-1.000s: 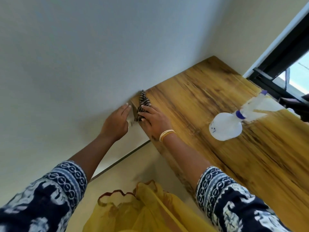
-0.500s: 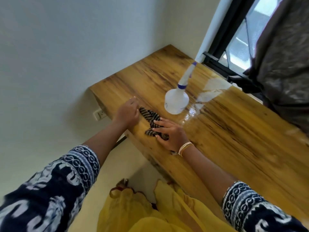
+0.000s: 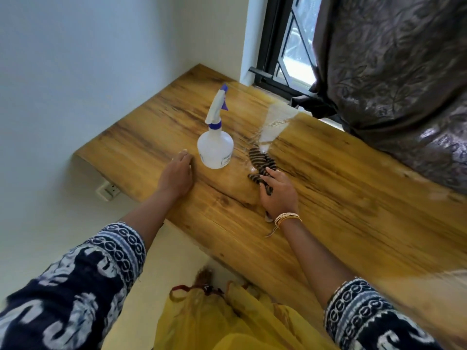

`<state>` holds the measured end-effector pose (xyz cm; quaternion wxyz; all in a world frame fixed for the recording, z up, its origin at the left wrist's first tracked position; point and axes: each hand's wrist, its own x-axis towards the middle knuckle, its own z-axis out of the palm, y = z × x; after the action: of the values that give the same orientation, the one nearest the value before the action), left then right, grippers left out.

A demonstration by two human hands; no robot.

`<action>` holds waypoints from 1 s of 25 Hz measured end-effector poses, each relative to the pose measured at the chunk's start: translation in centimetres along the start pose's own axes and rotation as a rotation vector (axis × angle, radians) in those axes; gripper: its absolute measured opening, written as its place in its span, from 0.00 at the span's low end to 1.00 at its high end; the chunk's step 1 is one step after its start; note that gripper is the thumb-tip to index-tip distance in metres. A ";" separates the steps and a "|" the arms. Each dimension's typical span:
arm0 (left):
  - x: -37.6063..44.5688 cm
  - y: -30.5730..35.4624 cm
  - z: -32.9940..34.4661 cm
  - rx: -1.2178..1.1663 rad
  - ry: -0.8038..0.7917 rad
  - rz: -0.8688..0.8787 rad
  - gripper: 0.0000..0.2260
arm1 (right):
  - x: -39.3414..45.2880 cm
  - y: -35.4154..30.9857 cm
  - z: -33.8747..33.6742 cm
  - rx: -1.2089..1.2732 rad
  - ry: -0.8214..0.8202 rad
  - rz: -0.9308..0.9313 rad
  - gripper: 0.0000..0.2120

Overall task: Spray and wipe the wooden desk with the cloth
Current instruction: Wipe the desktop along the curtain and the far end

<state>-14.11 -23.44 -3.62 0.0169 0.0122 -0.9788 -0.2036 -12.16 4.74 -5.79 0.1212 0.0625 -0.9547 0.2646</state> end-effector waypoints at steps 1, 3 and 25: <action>0.4 -0.2 0.0 -0.010 0.026 0.018 0.14 | 0.6 0.0 0.3 -0.005 0.027 0.026 0.13; 1.7 -0.7 -0.1 -0.027 0.056 0.069 0.11 | 2.3 0.0 0.3 0.060 0.122 0.145 0.14; 31.7 3.9 4.5 -0.123 -0.056 0.336 0.19 | 35.4 -3.1 9.8 -0.275 -0.087 0.422 0.25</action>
<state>-46.06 -19.02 -5.27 0.0242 -0.1581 -0.9529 -0.2577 -47.63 -5.01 -3.05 0.0293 -0.1440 -0.9779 0.1488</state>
